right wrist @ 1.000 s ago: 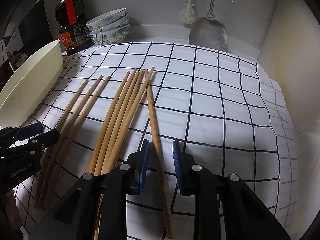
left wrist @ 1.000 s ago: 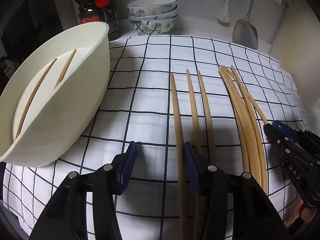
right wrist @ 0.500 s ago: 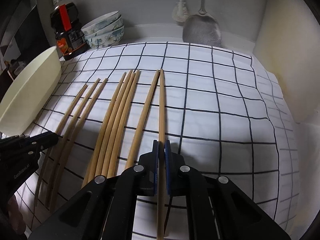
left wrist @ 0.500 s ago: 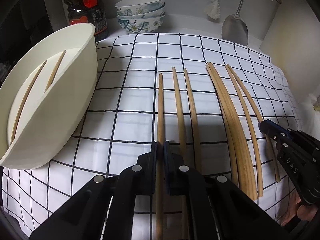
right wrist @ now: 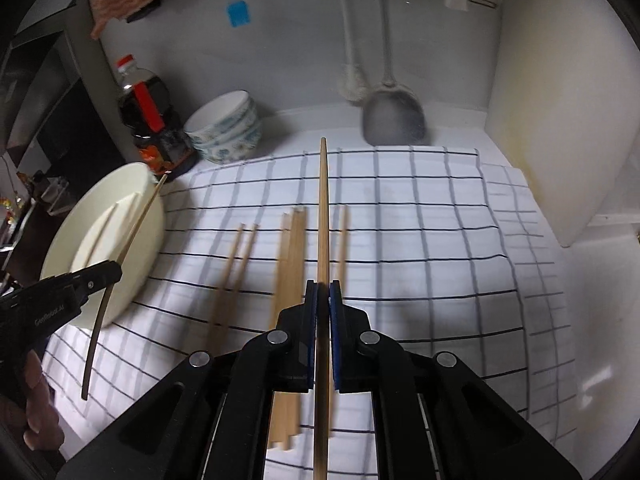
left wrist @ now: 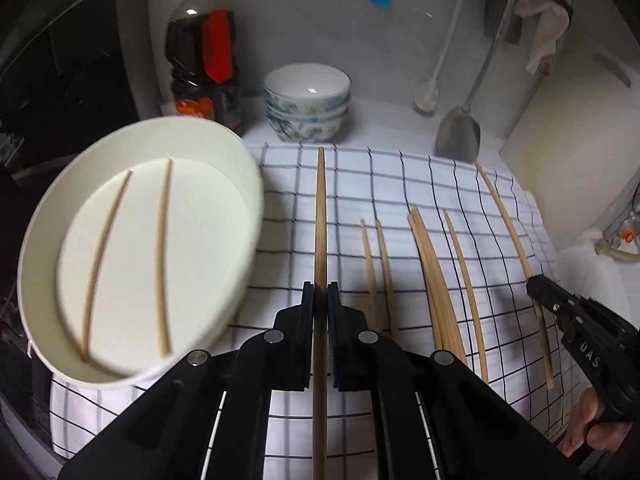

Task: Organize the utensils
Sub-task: 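Carry the chopstick in the right tool into the white basin and release, then lift the open right tool away from the basin, then move the open right tool over the chopsticks on the grid cloth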

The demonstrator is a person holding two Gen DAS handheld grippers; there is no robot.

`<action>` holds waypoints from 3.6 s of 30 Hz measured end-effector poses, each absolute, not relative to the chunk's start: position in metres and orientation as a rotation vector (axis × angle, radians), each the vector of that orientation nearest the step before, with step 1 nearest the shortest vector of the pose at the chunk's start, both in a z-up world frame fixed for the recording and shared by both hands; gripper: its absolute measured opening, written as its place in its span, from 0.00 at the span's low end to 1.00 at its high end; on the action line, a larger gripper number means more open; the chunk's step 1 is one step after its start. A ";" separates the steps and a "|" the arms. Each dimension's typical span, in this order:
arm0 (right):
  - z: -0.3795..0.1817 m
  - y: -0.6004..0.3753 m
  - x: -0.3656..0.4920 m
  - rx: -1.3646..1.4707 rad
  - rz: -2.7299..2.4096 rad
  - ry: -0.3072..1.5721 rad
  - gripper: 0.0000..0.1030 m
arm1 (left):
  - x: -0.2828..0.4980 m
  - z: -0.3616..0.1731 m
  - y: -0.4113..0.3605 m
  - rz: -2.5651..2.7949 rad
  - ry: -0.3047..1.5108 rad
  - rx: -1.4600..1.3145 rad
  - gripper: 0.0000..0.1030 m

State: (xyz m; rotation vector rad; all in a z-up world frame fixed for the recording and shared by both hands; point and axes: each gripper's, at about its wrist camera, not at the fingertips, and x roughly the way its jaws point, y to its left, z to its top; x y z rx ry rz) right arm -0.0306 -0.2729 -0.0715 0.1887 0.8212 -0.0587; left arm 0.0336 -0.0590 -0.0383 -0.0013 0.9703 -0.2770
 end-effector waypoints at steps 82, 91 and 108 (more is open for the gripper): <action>-0.057 -0.045 0.084 0.163 0.172 0.925 0.35 | 0.095 -0.053 0.140 -0.016 1.021 -0.096 0.77; -0.048 -0.078 0.054 0.176 0.142 0.898 0.38 | 0.077 -0.042 0.108 -0.051 1.007 -0.092 0.77; -0.055 -0.195 -0.031 0.260 -0.011 0.883 0.39 | 0.034 -0.028 0.014 -0.175 0.988 -0.056 0.77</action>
